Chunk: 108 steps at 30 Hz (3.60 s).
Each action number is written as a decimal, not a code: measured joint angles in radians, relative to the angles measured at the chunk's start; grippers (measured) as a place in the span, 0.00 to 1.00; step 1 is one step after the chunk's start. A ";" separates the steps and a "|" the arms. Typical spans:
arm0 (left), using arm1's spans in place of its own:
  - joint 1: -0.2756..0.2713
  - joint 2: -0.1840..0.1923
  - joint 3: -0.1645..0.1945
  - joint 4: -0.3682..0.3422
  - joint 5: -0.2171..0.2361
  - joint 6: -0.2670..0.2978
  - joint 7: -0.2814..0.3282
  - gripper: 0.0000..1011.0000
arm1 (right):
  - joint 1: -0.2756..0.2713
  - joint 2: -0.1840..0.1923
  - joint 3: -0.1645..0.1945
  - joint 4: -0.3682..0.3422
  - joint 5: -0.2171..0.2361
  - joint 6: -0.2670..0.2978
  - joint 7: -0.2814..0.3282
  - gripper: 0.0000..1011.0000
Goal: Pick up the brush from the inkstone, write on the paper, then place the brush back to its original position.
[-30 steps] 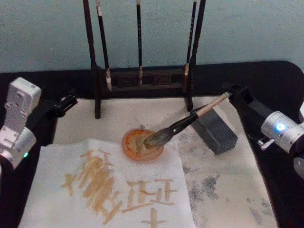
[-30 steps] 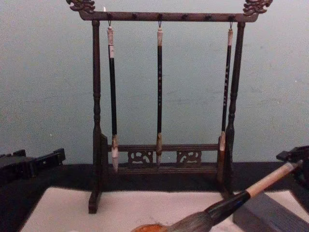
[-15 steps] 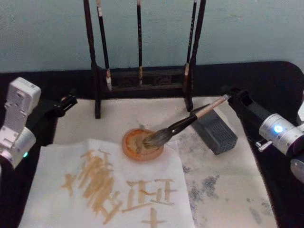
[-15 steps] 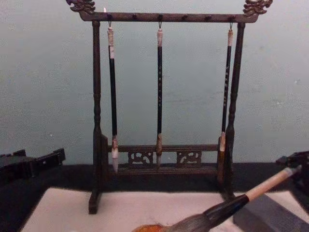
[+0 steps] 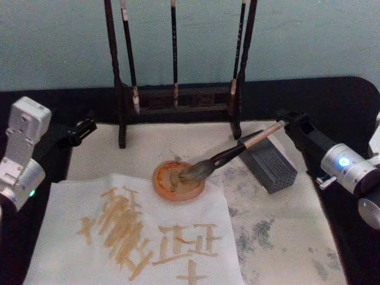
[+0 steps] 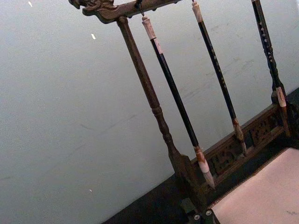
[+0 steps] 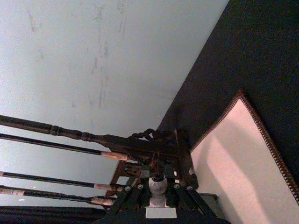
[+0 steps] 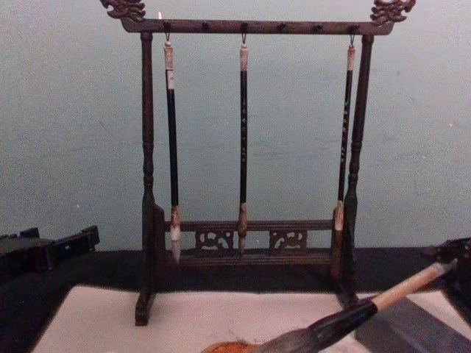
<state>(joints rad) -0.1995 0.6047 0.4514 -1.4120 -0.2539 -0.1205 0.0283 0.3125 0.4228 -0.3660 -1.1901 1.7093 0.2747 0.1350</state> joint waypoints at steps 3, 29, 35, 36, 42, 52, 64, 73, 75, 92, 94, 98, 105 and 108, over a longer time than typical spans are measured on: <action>0.000 0.000 0.000 0.000 0.000 0.000 0.000 0.99 | 0.004 -0.002 -0.006 0.005 0.004 -0.010 -0.003 0.18; 0.000 0.000 0.000 0.000 0.000 0.000 0.000 0.99 | 0.025 -0.003 -0.038 0.018 0.017 -0.044 -0.011 0.18; 0.000 0.000 0.000 0.000 0.000 0.000 0.000 0.99 | 0.025 -0.003 -0.037 0.018 0.016 -0.042 -0.011 0.19; 0.000 0.000 0.000 0.000 0.000 0.000 0.000 0.99 | 0.025 -0.003 -0.037 0.018 0.016 -0.042 -0.011 0.20; 0.000 0.000 0.000 0.000 0.000 0.000 0.000 0.99 | 0.024 -0.004 -0.036 0.017 0.016 -0.041 -0.011 0.43; 0.000 0.000 0.000 0.000 0.000 0.000 0.000 0.99 | 0.024 -0.004 -0.035 0.017 0.016 -0.040 -0.011 0.76; 0.000 0.000 0.000 0.000 0.000 0.000 0.000 0.99 | 0.020 0.000 -0.037 0.008 0.021 -0.040 -0.022 1.00; 0.000 0.000 0.000 0.000 0.000 0.000 0.000 0.99 | -0.053 0.062 -0.057 -0.148 0.005 -0.120 -0.146 1.00; 0.000 0.000 0.000 0.000 0.000 0.000 0.000 0.99 | -0.078 0.091 -0.074 -0.208 -0.040 -0.175 -0.182 1.00; 0.000 0.000 0.000 0.000 0.000 0.000 0.000 0.99 | -0.156 0.194 -0.126 -0.442 -0.356 -0.334 -0.296 1.00; 0.000 0.000 0.000 0.000 0.000 0.000 0.000 0.99 | -0.140 0.209 -0.156 -0.449 -0.456 -0.349 -0.302 1.00; 0.000 0.000 0.000 0.000 0.000 0.000 0.000 0.99 | -0.101 0.232 -0.217 -0.460 -0.642 -0.355 -0.330 1.00; 0.000 0.000 0.000 0.000 0.000 0.000 0.000 0.99 | -0.025 0.247 -0.337 -0.466 -0.988 -0.320 -0.439 1.00; 0.000 0.000 0.000 0.000 0.000 0.000 0.000 0.99 | -0.002 0.239 -0.378 -0.455 -1.107 -0.296 -0.485 1.00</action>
<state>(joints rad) -0.1996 0.6047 0.4514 -1.4120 -0.2540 -0.1205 0.0283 0.3104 0.6623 -0.7440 -1.6453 0.6025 -0.0210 -0.3503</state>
